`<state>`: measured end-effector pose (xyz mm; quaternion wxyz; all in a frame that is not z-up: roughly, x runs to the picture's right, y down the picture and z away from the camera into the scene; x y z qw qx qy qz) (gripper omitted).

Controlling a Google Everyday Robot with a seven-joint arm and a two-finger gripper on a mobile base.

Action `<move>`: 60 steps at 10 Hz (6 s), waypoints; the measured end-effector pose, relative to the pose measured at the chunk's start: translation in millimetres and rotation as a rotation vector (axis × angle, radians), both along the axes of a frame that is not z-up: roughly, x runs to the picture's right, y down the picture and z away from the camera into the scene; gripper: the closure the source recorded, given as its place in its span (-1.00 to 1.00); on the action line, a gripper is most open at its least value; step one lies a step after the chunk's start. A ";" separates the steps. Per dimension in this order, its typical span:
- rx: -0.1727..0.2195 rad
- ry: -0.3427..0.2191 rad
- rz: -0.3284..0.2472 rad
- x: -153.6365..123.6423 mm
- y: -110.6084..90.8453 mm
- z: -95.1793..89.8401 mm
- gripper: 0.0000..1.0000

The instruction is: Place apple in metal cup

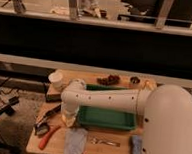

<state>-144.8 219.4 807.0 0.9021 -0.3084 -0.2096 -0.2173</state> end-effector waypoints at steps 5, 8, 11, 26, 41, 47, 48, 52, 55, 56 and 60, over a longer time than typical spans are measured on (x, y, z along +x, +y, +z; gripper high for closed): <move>0.025 -0.007 0.038 3.0 -9.6 -8.8 -0.04; 0.055 -0.066 0.095 -3.8 -33.6 -38.7 -0.04; 0.091 -0.156 0.136 -23.8 -62.8 -80.3 -0.04; 0.338 -0.161 0.340 85.7 -162.4 -164.5 0.01; 0.391 0.035 0.497 197.0 -205.3 -122.2 0.82; 0.390 0.032 0.496 194.5 -205.4 -122.4 0.36; 0.390 0.031 0.496 194.4 -205.4 -122.4 0.36; 0.391 0.042 0.516 199.4 -209.8 -117.5 0.36; 0.380 0.076 0.565 218.8 -234.0 -83.1 0.36; 0.374 0.092 0.583 229.3 -243.0 -67.7 0.36; 0.368 0.170 0.624 273.3 -263.1 -27.7 0.36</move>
